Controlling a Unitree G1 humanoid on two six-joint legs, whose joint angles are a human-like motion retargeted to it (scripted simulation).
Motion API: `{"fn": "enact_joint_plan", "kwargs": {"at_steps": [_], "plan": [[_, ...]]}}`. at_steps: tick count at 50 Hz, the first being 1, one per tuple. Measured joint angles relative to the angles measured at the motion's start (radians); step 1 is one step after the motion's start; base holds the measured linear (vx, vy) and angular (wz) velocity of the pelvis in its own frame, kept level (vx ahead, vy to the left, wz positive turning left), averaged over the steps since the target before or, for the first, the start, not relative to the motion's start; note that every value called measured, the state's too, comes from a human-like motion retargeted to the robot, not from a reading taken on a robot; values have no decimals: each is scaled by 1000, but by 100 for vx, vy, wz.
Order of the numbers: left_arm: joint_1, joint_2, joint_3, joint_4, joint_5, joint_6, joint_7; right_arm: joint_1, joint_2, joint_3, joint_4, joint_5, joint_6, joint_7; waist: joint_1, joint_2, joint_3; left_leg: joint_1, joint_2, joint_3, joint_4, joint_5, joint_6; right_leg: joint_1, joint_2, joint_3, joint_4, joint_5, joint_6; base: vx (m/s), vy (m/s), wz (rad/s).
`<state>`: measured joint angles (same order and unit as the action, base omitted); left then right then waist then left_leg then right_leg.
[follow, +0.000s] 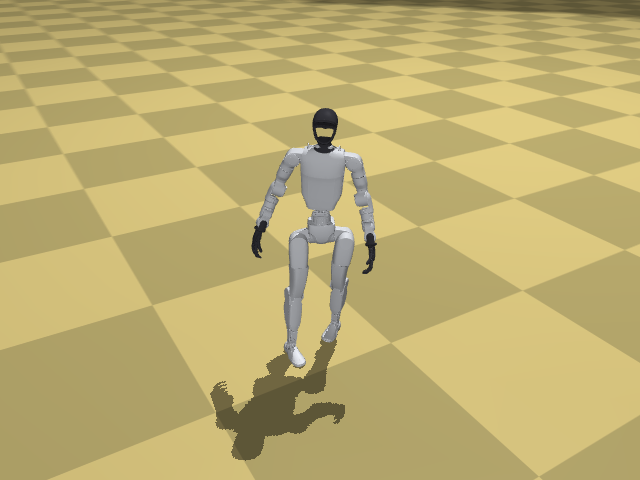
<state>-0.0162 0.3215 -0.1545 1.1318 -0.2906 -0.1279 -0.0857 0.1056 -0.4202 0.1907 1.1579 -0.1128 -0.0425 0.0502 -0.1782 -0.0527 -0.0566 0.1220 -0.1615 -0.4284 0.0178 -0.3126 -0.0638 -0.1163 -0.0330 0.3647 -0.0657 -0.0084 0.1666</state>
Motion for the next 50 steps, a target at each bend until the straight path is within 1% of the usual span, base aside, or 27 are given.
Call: {"fn": "enact_joint_plan", "kwargs": {"at_steps": [3,5,8,12,15,17,18,20,22,25,27,28,30,32,34,35,37,38,40,43,45,47,50], "plan": [[26,22,24,24,-9,-11,2,-42,-35,-5,41,-53,7,4,28,-14,14,26,-22,-93,-16,13,11,-25,0,34,-18,29,73,29,5,184],[42,36,43,49,-18,-11,6,-81,-63,-17,90,-73,15,-5,46,-12,18,42,-29,-146,-29,27,16,-28,-7,16,-20,51,91,31,2,170],[71,57,76,90,-21,3,21,-143,-101,-44,173,-76,30,-39,80,0,17,66,-33,-224,-44,53,22,-7,-27,-50,-13,45,69,33,-1,148],[116,82,121,128,-23,23,41,-214,-135,-69,243,-43,41,-91,149,9,11,81,-44,-330,-28,88,21,34,-56,-134,12,-17,22,34,-6,109],[156,93,138,141,-21,35,37,-255,-138,-53,249,2,39,-119,207,-19,6,53,-105,-329,61,120,6,64,-104,-177,30,-55,15,33,-10,92],[175,94,143,145,-17,59,21,-290,-131,-24,237,40,44,-126,231,-56,-6,-66,-196,-206,277,121,-8,65,-156,-210,41,-70,14,29,-9,119],[185,92,145,144,-16,73,12,-305,-126,-11,226,56,48,-128,235,-67,-16,-155,-230,-111,418,118,-12,61,-174,-234,48,-78,10,28,-8,146],[208,83,147,142,-17,98,-7,-334,-112,10,199,74,57,-128,241,-74,-32,-330,-228,109,660,121,7,58,-190,-292,65,-95,-2,28,-7,156],[231,70,151,142,-18,118,-30,-360,-91,23,175,72,68,-117,256,-80,-37,-439,-158,316,782,109,68,71,-199,-345,78,-110,-14,29,-7,135],[255,48,160,152,-12,145,-61,-399,-49,35,144,48,85,-88,302,-103,-34,-493,-65,532,769,52,161,96,-213,-403,87,-119,-20,31,-6,94],[254,33,169,162,-13,165,-67,-431,-22,37,125,19,101,-66,349,-114,-24,-477,-37,609,627,35,188,110,-212,-425,87,-116,-16,31,-3,54],[247,27,174,168,-18,175,-64,-452,-10,34,116,0,111,-55,377,-117,-13,-455,-29,641,524,42,191,119,-209,-433,86,-114,-12,32,-1,36],[237,16,187,174,-37,181,-49,-485,13,29,90,-37,119,-44,432,-111,8,-397,-6,707,292,75,174,144,-184,-452,80,-113,-2,33,1,33],[227,6,202,176,-55,173,-39,-511,32,29,58,-67,109,-41,474,-84,29,-348,33,799,95,107,125,183,-138,-481,70,-119,8,34,3,49],[217,-6,217,177,-62,161,-43,-534,48,38,25,-90,94,-36,504,-57,48,-322,69,919,-40,123,57,227,-91,-514,58,-127,16,33,3,65],[212,-12,224,179,-63,155,-50,-545,55,46,10,-101,86,-32,516,-46,57,-315,84,985,-92,127,20,248,-71,-529,52,-130,19,32,3,69],[203,-21,235,181,-61,145,-75,-563,66,68,-14,-126,73,-13,537,-38,73,-327,114,1101,-105,114,-45,283,-47,-549,45,-135,24,31,3,63],[200,-25,239,183,-61,140,-91,-570,72,80,-23,-142,68,0,549,-37,80,-331,125,1146,-105,112,-69,297,-40,-554,44,-136,25,31,4,48],[195,-30,244,187,-65,132,-126,-581,83,104,-35,-175,62,31,576,-40,91,-326,142,1199,-105,125,-97,318,-29,-554,54,-137,20,33,5,29],[190,-31,250,199,-75,125,-183,-586,100,134,-39,-228,55,90,623,-40,104,-287,160,1201,-105,157,-97,334,-17,-537,115,-131,-2,36,9,2],[185,-28,254,213,-79,121,-220,-581,111,149,-37,-260,49,134,654,-33,107,-254,176,1189,-105,165,-89,323,-8,-526,201,-112,-22,39,13,-13],[174,-19,256,232,-76,118,-253,-570,121,158,-33,-290,42,177,678,-24,95,-228,200,1174,-105,155,-77,267,2,-515,349,-65,-42,40,16,-10],[155,-4,247,254,-76,117,-278,-542,129,160,-25,-317,37,220,692,-19,56,-213,229,1139,-105,128,-59,122,14,-490,623,62,-57,41,18,23]]}}
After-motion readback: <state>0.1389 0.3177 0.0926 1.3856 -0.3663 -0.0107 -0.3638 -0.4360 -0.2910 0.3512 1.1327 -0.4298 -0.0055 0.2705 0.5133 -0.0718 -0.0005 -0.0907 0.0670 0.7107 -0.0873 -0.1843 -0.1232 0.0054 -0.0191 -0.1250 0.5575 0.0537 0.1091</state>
